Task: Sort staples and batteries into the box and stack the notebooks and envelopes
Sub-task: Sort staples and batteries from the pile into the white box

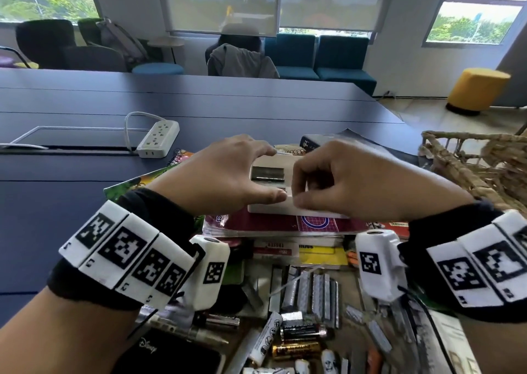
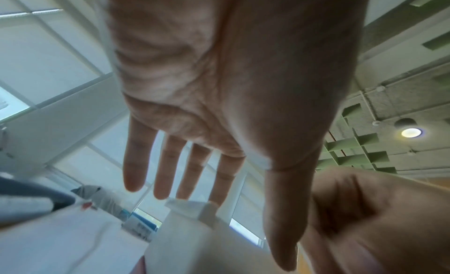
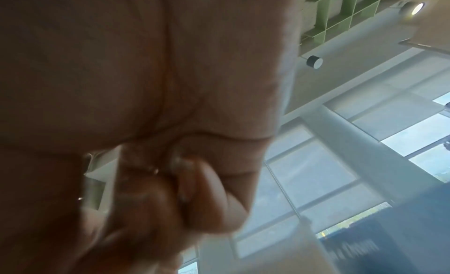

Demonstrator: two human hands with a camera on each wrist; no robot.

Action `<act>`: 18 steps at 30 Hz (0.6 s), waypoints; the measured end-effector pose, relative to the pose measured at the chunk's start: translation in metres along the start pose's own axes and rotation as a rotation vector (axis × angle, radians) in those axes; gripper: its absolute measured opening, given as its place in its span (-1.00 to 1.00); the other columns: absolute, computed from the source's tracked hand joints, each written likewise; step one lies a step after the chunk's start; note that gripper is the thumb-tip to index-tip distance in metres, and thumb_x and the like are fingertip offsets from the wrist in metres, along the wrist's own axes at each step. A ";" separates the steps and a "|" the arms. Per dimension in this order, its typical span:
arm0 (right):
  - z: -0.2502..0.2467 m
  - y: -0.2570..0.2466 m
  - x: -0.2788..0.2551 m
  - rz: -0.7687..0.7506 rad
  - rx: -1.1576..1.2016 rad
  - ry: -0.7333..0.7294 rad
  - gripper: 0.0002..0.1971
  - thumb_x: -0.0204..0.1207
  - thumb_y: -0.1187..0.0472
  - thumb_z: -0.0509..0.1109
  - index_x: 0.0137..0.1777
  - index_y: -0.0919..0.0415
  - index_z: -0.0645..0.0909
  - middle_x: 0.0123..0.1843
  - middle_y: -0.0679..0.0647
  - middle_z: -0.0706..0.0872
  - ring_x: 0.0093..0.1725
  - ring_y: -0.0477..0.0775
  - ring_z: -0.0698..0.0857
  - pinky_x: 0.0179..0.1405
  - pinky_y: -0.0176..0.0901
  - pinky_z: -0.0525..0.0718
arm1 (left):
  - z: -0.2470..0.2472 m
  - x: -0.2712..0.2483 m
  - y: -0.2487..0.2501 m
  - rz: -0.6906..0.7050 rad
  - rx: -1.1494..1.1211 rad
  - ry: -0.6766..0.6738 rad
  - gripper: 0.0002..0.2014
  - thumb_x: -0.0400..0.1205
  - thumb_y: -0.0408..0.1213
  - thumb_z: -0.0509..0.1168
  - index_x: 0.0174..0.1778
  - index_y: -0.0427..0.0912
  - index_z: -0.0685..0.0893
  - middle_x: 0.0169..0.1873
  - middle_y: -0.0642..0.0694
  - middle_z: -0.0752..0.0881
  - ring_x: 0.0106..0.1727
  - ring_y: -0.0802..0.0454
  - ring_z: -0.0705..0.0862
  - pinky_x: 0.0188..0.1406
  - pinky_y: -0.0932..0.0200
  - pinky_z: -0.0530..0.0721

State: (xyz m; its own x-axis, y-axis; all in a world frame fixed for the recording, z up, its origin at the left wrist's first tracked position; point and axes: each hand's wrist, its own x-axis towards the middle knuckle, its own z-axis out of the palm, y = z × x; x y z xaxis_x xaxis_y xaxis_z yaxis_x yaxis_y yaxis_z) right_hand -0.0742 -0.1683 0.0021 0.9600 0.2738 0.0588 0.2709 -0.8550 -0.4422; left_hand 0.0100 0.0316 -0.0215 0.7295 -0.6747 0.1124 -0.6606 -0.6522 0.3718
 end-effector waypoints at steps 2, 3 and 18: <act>0.000 -0.004 -0.004 0.015 -0.011 -0.156 -0.91 0.51 0.04 0.60 -0.19 -0.04 0.78 -0.46 -0.12 0.66 -0.51 -0.18 0.56 -0.46 -0.35 0.52 | -0.003 -0.002 0.004 0.005 0.011 0.024 -0.30 0.47 0.33 0.39 0.53 0.17 0.56 0.38 0.13 0.61 0.38 0.13 0.55 0.27 0.11 0.48; 0.002 -0.005 -0.005 0.021 -0.019 -0.209 -0.91 0.50 0.01 0.61 -0.18 -0.06 0.79 -0.46 -0.14 0.64 -0.50 -0.18 0.56 -0.44 -0.33 0.54 | -0.005 -0.003 0.007 0.009 0.010 0.043 -0.37 0.49 0.31 0.41 0.47 0.17 0.61 0.31 0.13 0.64 0.30 0.14 0.57 0.21 0.12 0.49; 0.044 -0.026 -0.002 -0.002 -0.196 -0.403 -0.89 0.52 0.16 0.54 -0.06 -0.11 0.83 -0.29 -0.29 0.69 -0.28 -0.30 0.64 -0.22 -0.36 0.66 | -0.020 -0.008 0.014 0.004 -0.049 0.172 -0.86 0.63 0.04 0.48 -0.07 0.06 0.78 -0.30 0.19 0.73 -0.15 0.53 0.61 -0.36 0.70 0.38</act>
State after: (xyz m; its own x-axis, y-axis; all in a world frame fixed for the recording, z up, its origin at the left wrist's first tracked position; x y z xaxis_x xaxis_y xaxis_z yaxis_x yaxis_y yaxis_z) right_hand -0.0865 -0.1276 -0.0258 0.8658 0.3924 -0.3106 0.3186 -0.9108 -0.2626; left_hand -0.0019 0.0347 0.0014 0.7493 -0.6056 0.2679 -0.6570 -0.6295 0.4147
